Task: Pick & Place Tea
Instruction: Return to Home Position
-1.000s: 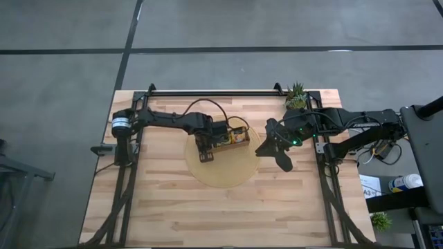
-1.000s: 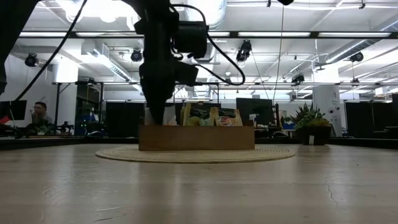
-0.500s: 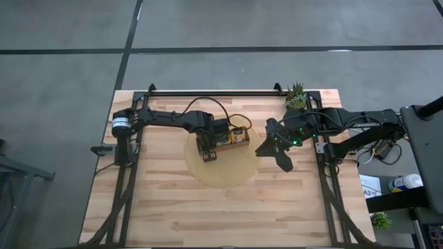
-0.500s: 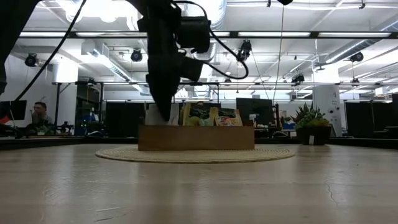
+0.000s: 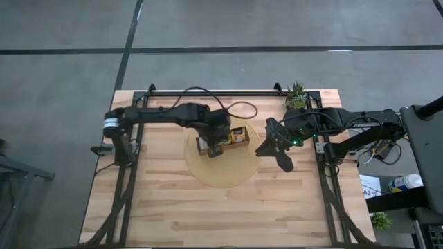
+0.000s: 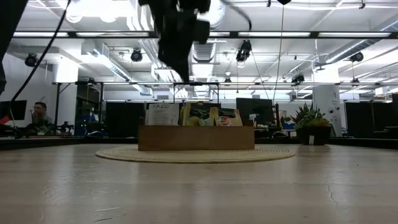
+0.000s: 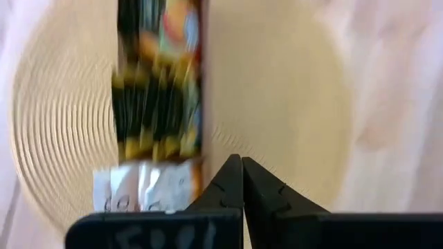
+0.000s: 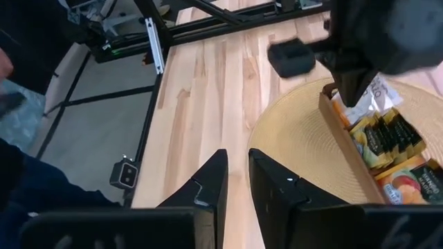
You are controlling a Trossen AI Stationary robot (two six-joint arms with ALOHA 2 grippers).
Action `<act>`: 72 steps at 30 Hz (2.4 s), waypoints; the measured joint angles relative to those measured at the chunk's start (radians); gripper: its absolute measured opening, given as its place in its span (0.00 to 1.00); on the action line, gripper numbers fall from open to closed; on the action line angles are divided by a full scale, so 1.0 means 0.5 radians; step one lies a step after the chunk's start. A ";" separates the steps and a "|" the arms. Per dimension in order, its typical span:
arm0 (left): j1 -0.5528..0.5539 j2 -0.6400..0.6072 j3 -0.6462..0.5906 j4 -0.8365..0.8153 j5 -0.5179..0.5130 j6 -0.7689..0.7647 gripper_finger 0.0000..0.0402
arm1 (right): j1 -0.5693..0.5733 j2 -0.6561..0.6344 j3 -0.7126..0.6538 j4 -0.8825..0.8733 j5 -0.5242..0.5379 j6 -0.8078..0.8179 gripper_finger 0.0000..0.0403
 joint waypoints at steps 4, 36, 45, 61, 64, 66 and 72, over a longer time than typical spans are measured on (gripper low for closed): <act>-0.042 -0.181 -0.022 0.208 -0.045 -0.091 0.00 | 0.001 -0.002 0.000 0.001 0.004 -0.098 0.14; -0.521 -1.365 -1.423 2.133 -0.603 -0.142 0.00 | 0.065 -0.439 -0.993 1.187 0.367 -0.171 0.02; -0.518 -1.480 -1.545 2.136 -0.711 -0.027 0.00 | 0.061 -0.515 -1.124 1.015 0.372 -0.122 0.02; -0.523 -1.673 -1.875 2.302 -0.605 -0.097 0.00 | 0.060 -0.596 -1.211 0.859 0.695 -0.503 0.02; -0.522 -1.755 -2.017 2.475 -0.554 -0.071 0.00 | 0.060 -0.662 -1.308 0.940 0.663 -0.509 0.02; -0.523 -1.816 -2.108 2.524 -0.507 -0.046 0.00 | 0.060 -0.715 -1.383 1.054 0.586 -0.533 0.02; -0.523 -2.018 -2.315 2.575 -0.393 -0.037 0.00 | 0.060 -0.963 -1.650 1.309 0.506 -0.508 0.02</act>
